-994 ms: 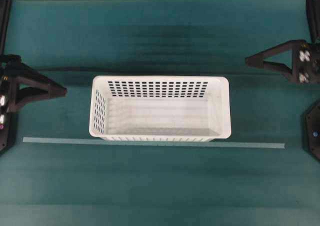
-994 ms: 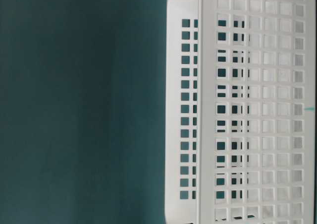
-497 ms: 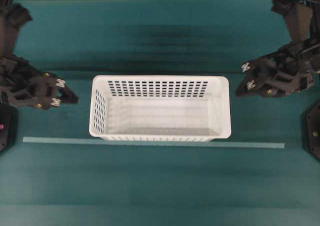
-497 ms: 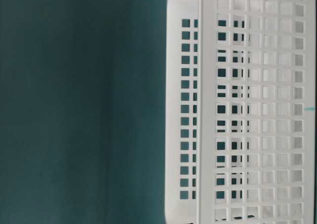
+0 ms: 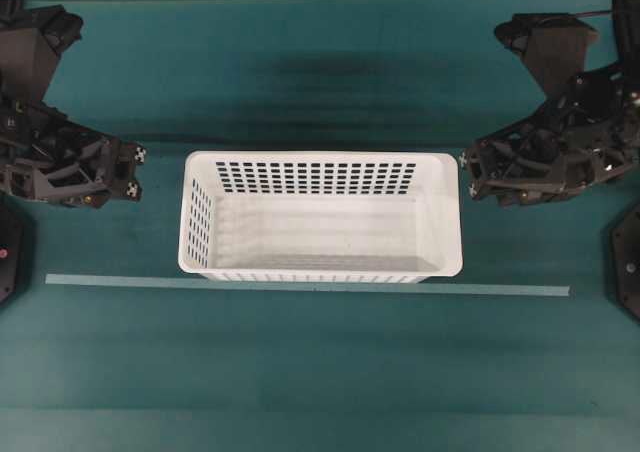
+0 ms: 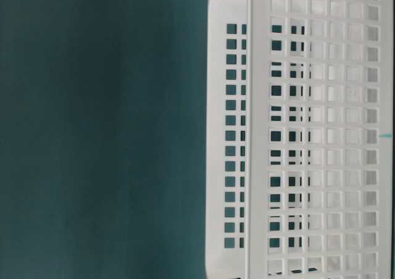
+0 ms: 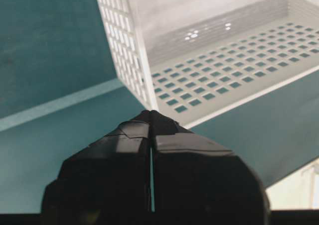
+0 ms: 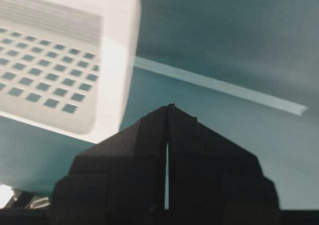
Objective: Lift the white basket with both hands.
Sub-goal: 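Move both grippers inward toward the short ends of the white basket, then lower both grippers onto the basket's end rims and close them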
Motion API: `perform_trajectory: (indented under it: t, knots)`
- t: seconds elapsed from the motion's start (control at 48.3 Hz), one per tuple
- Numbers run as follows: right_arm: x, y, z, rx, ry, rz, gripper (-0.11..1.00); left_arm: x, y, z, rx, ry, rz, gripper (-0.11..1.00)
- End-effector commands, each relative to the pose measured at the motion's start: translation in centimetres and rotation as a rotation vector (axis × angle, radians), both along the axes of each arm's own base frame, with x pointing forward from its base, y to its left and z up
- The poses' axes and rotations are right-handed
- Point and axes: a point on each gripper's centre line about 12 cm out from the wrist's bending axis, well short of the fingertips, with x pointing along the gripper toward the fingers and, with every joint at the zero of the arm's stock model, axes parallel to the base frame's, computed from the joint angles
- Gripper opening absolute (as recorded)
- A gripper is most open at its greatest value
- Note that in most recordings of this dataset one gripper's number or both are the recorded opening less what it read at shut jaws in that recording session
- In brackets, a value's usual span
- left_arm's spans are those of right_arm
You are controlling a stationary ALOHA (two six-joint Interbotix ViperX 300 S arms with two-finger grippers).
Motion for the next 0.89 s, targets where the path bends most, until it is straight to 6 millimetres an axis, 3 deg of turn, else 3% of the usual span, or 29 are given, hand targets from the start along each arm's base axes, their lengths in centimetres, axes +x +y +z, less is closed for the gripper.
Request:
perform_trajectory:
  t: [0.0,0.228,0.352,0.435,0.621,0.704,0.745,0.869]
  knots:
    - [0.5,0.2,-1.0,-0.002,-0.001,0.004,0.01,0.5,0.1,0.0,0.004,0.004,0.001,-0.04]
    - [0.6,0.1,-1.3,-0.008,-0.034,-0.007,0.08,0.9,0.1,-0.1,0.010,-0.037,-0.003,-0.01]
    - [0.9,0.0,-1.3,-0.018,-0.083,-0.020,0.19,0.9,0.1,-0.6,0.010,-0.033,-0.005,0.08]
    - [1.4,-0.2,-1.2,-0.024,-0.121,-0.030,0.32,0.9,0.1,-0.8,0.011,-0.036,-0.008,0.22]
    - [1.9,-0.3,-1.6,-0.018,-0.134,-0.064,0.77,1.3,0.1,-1.3,0.007,-0.069,0.001,0.76]
    - [2.3,-0.3,-2.1,-0.008,-0.128,-0.091,0.94,1.5,0.2,-2.0,-0.002,-0.068,0.014,0.93]
    - [2.6,-0.2,-2.2,-0.007,-0.135,-0.096,0.97,1.6,0.2,-2.3,-0.008,-0.069,0.022,0.97]
    - [3.3,-0.1,-3.4,0.004,-0.120,-0.120,0.97,2.1,0.2,-3.7,-0.023,-0.059,0.040,0.95]
